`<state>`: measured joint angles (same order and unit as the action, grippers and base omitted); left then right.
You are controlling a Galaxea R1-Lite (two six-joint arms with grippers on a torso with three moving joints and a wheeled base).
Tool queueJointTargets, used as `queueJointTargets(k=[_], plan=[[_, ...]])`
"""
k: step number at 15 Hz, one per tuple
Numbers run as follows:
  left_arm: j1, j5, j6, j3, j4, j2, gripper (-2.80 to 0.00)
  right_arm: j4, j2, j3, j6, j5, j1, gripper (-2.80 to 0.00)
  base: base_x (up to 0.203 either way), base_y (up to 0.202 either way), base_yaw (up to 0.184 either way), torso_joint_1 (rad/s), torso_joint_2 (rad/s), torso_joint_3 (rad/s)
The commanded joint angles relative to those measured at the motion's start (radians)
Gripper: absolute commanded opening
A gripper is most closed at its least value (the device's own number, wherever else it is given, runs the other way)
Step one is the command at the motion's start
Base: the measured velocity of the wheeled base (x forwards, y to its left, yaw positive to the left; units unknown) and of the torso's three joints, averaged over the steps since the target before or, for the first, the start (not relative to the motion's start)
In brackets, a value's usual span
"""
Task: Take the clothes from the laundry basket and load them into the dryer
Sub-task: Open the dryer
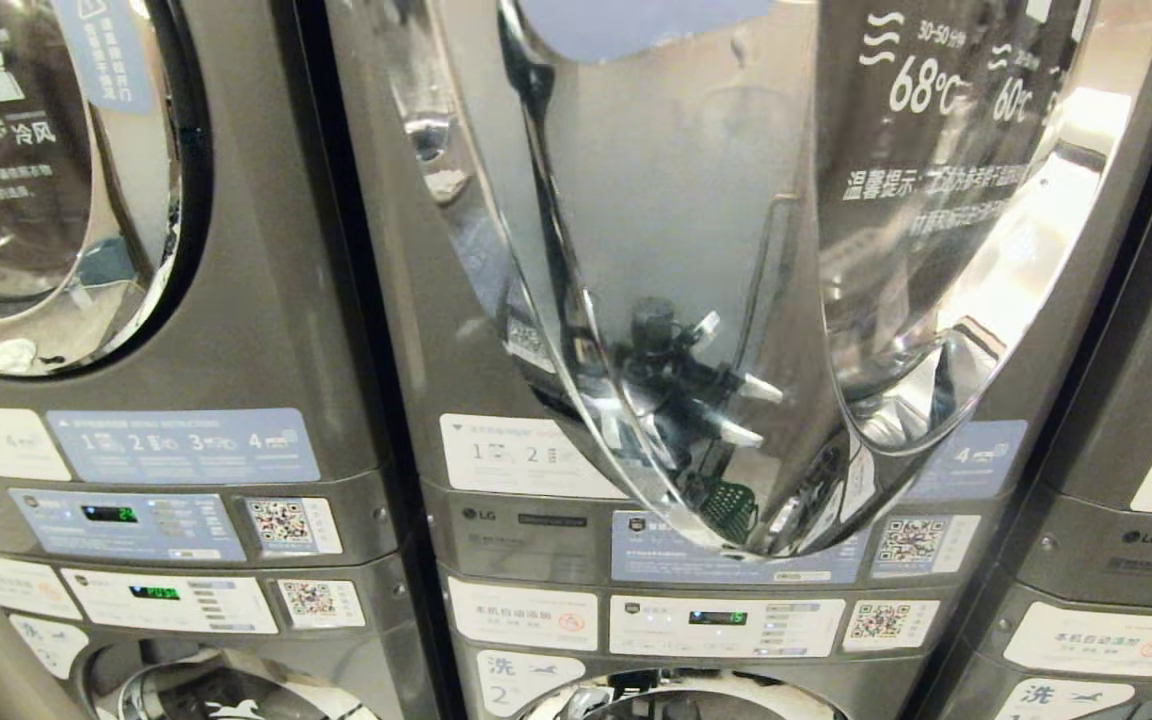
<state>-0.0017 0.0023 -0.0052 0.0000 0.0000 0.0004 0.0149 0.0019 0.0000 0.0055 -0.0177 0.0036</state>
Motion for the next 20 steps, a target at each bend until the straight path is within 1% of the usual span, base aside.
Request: queueJointTargets(k=[1, 7, 14, 16, 20], plan=[[0.0, 0.001, -0.001, 0.0, 0.0, 0.001, -2.8, 0.0, 0.0, 0.006, 0.004, -0.001, 0.0, 0.0, 0.0, 0.0, 0.0, 0.007, 0.0, 0.184], [0.0, 0.001, 0.001, 0.0, 0.0, 0.0, -2.8, 0.002, 0.0, 0.006, 0.01, -0.002, -0.001, 0.0, 0.0, 0.0, 0.0, 0.0, 0.0, 0.175], [0.0, 0.001, 0.004, 0.0, 0.001, 0.0, -2.8, 0.002, 0.0, 0.006, 0.027, -0.002, -0.001, 0.0, 0.0, 0.0, 0.0, 0.001, 0.0, 0.012], [0.0, 0.001, 0.004, 0.0, 0.001, 0.001, -2.8, 0.003, 0.0, 0.006, 0.031, -0.002, 0.0, 0.0, -0.002, -0.094, -0.007, 0.006, 0.0, 0.006], [0.0, 0.001, 0.002, 0.0, 0.001, 0.0, -2.8, 0.004, 0.0, 0.006, 0.033, -0.002, 0.0, 0.0, 0.0, -0.191, 0.004, 0.001, 0.0, 0.005]])
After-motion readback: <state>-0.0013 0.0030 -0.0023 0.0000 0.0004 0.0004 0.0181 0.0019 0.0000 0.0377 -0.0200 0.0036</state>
